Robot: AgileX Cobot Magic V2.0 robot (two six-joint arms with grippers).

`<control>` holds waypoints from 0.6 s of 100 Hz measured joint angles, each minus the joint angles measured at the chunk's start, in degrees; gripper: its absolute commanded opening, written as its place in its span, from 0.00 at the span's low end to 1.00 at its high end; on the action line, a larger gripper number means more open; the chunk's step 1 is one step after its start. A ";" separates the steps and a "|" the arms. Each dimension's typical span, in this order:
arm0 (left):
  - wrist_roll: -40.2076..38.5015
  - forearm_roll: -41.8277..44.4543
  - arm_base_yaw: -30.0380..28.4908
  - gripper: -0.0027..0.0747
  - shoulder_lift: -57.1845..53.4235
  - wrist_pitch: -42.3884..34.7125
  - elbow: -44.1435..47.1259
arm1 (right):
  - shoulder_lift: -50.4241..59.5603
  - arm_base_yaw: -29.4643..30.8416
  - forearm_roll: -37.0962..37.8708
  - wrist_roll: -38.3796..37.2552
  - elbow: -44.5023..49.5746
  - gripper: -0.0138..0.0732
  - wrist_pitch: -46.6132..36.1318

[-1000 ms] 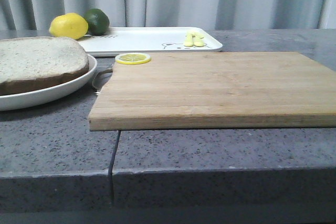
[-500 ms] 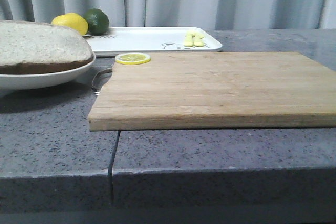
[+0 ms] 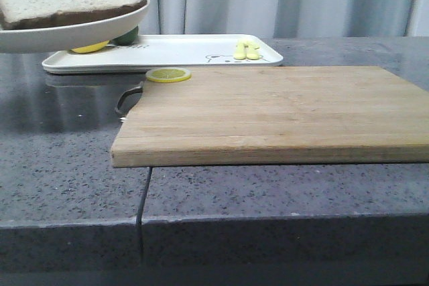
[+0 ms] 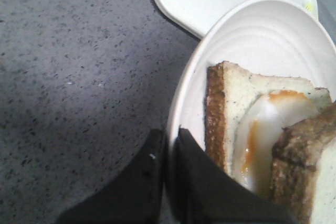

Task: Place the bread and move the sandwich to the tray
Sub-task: 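Lift the plate with the left gripper and carry it toward the tray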

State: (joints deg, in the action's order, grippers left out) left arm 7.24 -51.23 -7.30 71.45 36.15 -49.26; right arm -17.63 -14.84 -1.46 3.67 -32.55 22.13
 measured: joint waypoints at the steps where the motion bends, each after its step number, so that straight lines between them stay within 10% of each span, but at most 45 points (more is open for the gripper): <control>1: 0.16 -0.13 0.00 0.01 0.21 0.17 -0.21 | 0.00 0.00 0.00 0.00 0.00 0.65 0.00; 60: 0.96 -0.73 0.00 0.01 26.16 12.12 -32.55 | 0.00 0.00 0.00 0.00 0.00 0.65 0.00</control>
State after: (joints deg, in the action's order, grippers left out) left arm 8.20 -51.97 -7.30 97.61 48.27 -81.81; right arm -17.63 -14.84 -1.46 3.67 -32.55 22.13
